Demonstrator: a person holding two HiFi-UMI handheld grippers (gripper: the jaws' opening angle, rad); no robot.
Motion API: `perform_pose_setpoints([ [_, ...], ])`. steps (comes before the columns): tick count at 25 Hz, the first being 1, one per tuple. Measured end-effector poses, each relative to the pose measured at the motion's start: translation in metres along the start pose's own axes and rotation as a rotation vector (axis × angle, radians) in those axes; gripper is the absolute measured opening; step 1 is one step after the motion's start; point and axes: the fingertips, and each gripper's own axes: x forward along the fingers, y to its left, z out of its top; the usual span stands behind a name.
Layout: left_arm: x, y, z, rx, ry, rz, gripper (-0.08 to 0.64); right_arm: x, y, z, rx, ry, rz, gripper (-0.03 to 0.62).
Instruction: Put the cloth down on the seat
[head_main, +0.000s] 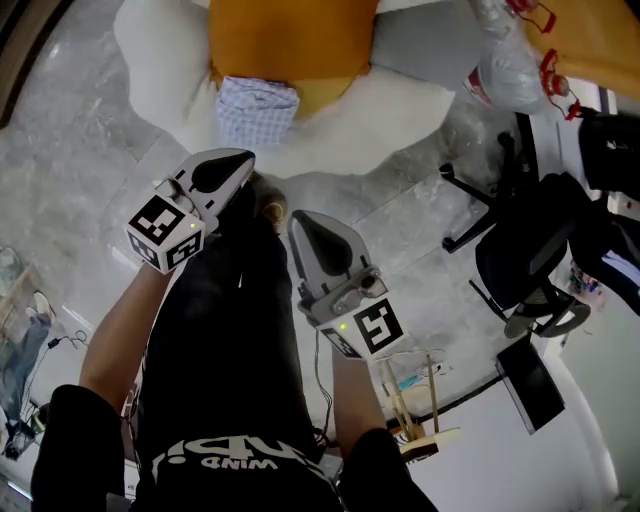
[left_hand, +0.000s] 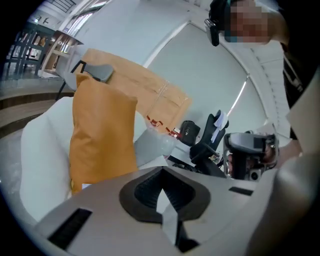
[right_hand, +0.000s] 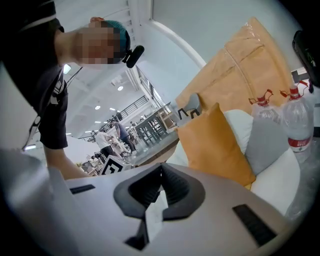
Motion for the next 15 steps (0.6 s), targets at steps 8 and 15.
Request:
perform_pose_setpoints([
  [8, -0.088, -0.107, 0.089, 0.124, -0.010, -0.113, 0.005, -0.042, 0.070, 0.078, -0.057, -0.049, 0.059, 0.020],
  [15, -0.163, -0.206, 0.161, 0.207, -0.058, -0.172, 0.005, -0.089, 0.146, 0.145, -0.135, -0.099, 0.125, 0.020],
])
